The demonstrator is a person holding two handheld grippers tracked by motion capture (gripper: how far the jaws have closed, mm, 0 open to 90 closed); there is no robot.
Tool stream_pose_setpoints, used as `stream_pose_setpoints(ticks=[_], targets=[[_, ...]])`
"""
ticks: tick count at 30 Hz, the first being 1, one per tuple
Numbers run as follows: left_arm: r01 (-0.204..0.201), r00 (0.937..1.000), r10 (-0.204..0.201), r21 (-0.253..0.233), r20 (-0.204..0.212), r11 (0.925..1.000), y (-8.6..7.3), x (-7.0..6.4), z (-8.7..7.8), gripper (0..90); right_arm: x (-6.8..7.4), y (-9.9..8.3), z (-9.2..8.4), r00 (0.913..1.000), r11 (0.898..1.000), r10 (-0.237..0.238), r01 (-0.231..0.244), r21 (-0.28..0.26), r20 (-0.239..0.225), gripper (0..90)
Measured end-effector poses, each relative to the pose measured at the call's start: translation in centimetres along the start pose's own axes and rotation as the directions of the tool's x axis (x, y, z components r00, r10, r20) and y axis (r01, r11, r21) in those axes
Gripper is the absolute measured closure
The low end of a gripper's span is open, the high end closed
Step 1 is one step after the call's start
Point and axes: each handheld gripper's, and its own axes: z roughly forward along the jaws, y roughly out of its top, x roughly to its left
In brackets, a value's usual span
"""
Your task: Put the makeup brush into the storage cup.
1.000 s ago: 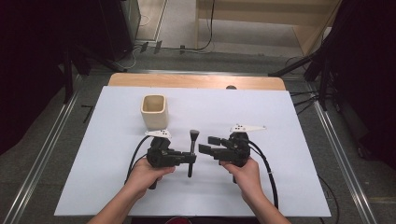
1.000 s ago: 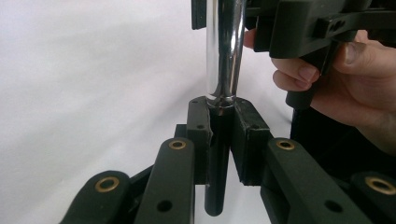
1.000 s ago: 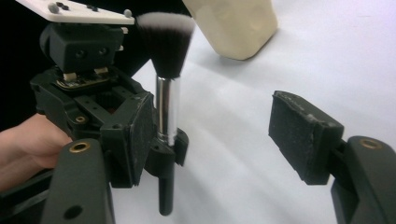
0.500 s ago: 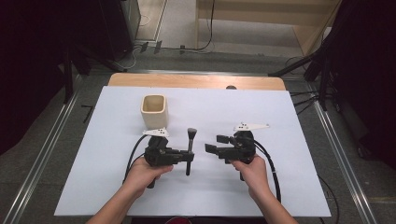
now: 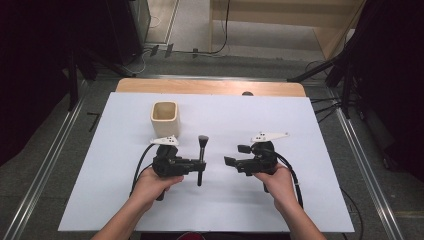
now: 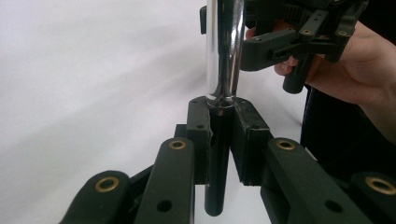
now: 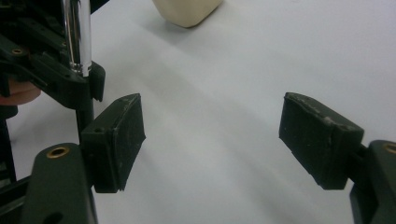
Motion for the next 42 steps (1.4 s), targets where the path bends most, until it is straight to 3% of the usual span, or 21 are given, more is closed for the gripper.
stream_pose_setpoints(ticks=[9,20,35,42], targets=[[-0.002,1.0,0.001,-0.007,-0.006,1.0,0.1,0.1,-0.3,79.0,-0.3,-0.3,-0.9,0.9995,1.0,-0.026,0.026,0.012,0.016,23.0],[-0.007,0.9998,0.007,-0.011,-0.016,0.9999,0.3,0.4,-1.0,79.0,-0.6,-1.4,-1.7,0.9989,0.998,-0.047,0.046,0.043,0.004,21.0],[-0.026,0.998,0.025,-0.011,-0.058,0.9996,0.5,1.0,-2.2,78.9,-0.8,-2.4,-2.8,0.9934,0.991,-0.114,0.115,0.073,-0.009,20.7],[-0.027,0.9978,0.026,-0.011,-0.061,0.9996,0.5,1.2,-2.6,78.9,-1.2,-2.7,-3.6,0.9946,0.993,-0.104,0.103,0.063,0.0,20.7]])
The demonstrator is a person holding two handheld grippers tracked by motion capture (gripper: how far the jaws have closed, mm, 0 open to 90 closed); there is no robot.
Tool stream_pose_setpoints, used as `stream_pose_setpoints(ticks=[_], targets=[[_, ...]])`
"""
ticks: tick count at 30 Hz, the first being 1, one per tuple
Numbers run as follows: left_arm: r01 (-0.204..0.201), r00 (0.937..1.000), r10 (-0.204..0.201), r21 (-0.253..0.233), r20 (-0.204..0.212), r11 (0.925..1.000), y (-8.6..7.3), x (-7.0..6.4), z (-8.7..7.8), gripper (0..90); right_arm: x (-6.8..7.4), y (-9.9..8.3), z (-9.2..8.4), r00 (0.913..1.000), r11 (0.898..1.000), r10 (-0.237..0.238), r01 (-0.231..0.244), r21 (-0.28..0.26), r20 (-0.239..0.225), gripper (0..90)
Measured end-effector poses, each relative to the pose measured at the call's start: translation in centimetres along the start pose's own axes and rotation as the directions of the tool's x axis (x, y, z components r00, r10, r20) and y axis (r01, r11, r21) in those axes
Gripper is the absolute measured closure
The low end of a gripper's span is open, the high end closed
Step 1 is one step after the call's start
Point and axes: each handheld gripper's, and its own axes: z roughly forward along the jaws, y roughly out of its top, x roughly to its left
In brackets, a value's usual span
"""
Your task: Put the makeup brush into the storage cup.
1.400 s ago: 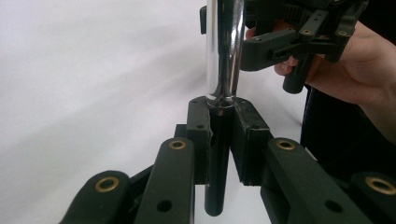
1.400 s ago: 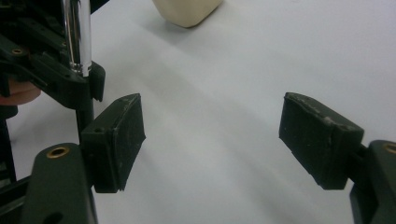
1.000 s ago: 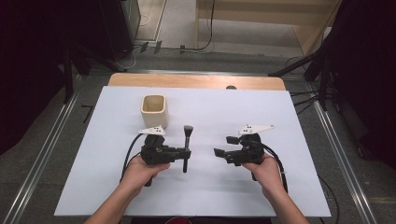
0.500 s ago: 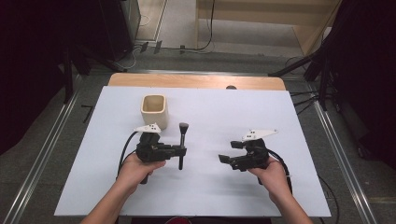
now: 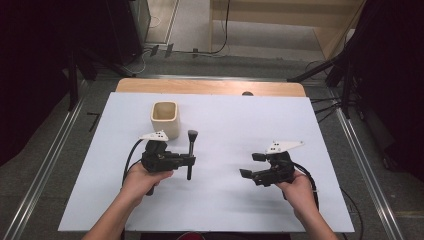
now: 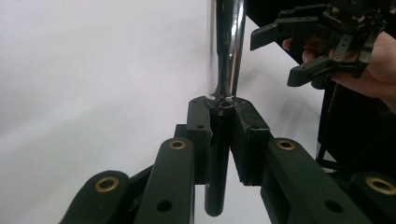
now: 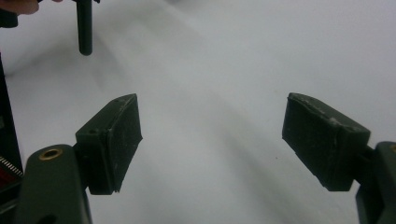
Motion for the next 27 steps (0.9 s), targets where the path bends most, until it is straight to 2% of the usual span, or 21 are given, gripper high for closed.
stream_pose_setpoints(ticks=[4,6,13,27], targets=[[-0.008,1.0,0.008,0.006,-0.004,1.0,0.0,0.1,-0.2,78.9,0.0,-0.3,-0.2,0.9999,1.0,-0.014,0.014,0.017,0.003,20.8],[-0.004,1.0,0.004,0.002,-0.001,1.0,0.1,0.2,-0.4,78.9,0.0,-0.4,-0.4,0.9992,1.0,-0.027,0.026,0.014,0.028,20.9],[0.002,1.0,-0.002,0.003,-0.005,1.0,0.1,0.4,-0.8,78.8,-0.1,-0.8,-0.8,0.9997,1.0,-0.017,0.017,0.005,0.02,20.9],[0.0,0.9997,0.0,-0.024,-0.024,0.9997,0.3,1.0,-2.4,78.9,-0.6,-1.9,-1.6,0.9988,0.999,-0.042,0.041,0.021,0.024,20.9]])
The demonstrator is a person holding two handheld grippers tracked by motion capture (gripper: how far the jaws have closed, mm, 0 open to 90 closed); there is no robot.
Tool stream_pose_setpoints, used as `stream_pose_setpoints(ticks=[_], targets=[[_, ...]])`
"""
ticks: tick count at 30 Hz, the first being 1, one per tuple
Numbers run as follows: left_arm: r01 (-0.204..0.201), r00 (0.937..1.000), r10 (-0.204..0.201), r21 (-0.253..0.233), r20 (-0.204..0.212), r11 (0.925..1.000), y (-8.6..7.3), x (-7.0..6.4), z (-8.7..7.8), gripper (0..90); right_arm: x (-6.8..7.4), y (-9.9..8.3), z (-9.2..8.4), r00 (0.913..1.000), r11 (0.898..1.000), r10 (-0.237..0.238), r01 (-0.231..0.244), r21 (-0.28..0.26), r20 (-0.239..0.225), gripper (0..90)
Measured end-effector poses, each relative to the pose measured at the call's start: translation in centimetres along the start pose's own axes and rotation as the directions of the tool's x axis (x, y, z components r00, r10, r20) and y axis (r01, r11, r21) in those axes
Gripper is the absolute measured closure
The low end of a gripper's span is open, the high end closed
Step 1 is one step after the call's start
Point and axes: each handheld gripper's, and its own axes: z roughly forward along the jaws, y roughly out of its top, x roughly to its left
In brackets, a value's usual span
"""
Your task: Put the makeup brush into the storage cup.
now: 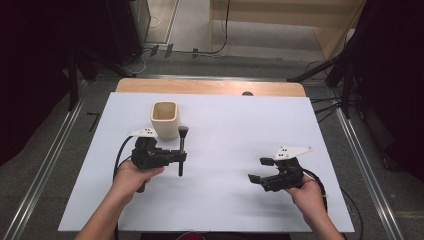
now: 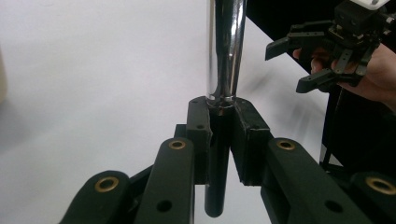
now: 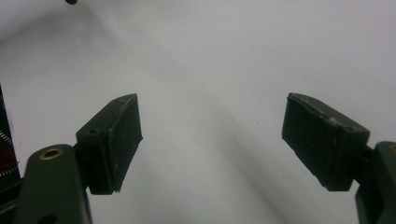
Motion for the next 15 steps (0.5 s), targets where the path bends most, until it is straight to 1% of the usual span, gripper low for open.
stream_pose_setpoints(ticks=[5,9,12,15], targets=[[-0.005,0.9999,0.005,-0.005,-0.01,1.0,0.1,0.2,-0.5,78.9,-0.2,-0.5,-0.2,1.0,1.0,0.0,0.0,0.004,-0.005,20.9],[-0.008,0.9998,0.008,-0.008,-0.016,0.9999,0.2,0.3,-0.8,78.9,-0.3,-0.5,-0.3,0.9999,1.0,0.008,-0.008,-0.003,-0.008,20.9],[-0.008,0.9998,0.008,-0.016,-0.016,0.9998,0.2,0.5,-1.1,78.9,-0.3,-0.4,-0.2,0.9999,1.0,0.006,-0.006,-0.006,-0.009,20.9],[-0.008,0.9997,0.008,-0.017,-0.024,0.9998,0.2,0.7,-1.4,78.9,-0.4,-0.4,0.0,1.0,1.0,-0.005,0.005,-0.003,-0.007,20.9]])
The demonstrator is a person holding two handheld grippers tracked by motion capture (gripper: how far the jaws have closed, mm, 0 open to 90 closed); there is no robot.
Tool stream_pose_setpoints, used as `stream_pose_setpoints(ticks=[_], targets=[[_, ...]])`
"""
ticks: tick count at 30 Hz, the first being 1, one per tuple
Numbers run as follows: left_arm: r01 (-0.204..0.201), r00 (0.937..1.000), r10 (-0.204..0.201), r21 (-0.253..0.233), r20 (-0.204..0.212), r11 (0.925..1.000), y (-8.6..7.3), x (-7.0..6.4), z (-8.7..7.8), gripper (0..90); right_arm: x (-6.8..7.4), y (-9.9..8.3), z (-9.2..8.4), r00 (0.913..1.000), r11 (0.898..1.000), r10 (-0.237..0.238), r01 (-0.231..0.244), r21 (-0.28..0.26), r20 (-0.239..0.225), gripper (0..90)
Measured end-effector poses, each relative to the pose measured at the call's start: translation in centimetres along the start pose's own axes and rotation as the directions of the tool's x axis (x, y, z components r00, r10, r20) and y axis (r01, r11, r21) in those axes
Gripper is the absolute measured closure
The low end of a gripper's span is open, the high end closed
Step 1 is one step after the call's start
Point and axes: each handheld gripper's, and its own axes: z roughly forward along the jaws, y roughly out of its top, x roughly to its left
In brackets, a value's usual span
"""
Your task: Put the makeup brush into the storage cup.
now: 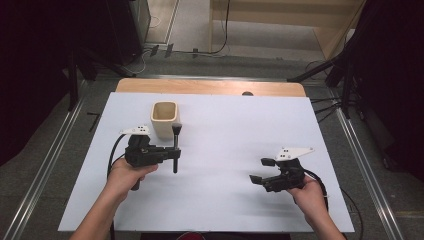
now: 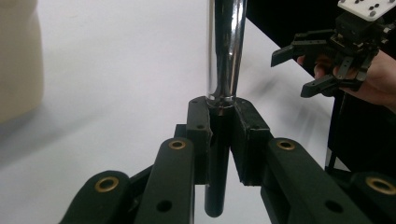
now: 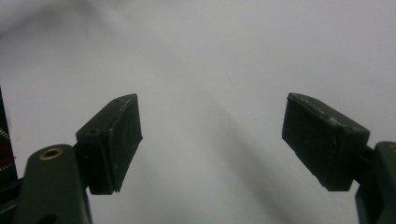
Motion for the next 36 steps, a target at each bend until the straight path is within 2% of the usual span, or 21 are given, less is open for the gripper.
stream_pose_setpoints(ticks=[5,19,27,36], targets=[[0.007,0.9999,-0.007,-0.013,-0.014,0.9999,0.0,0.6,-0.7,78.8,0.1,-0.1,0.3,0.9999,1.0,0.01,-0.009,0.004,-0.014,20.9],[0.024,0.9978,-0.027,-0.045,-0.06,0.9987,-0.1,2.1,-2.4,78.9,0.2,0.0,0.6,0.9998,1.0,0.002,-0.002,0.013,-0.019,20.9],[0.015,0.9974,-0.017,-0.026,-0.07,0.9995,0.2,2.9,-2.1,78.8,0.3,-0.2,0.6,0.9997,1.0,0.011,-0.011,0.015,-0.022,20.9],[0.014,0.9979,-0.016,-0.039,-0.062,0.9991,0.9,3.3,-1.8,78.9,0.3,-0.3,0.6,0.9996,1.0,0.013,-0.013,0.014,-0.023,21.0]])
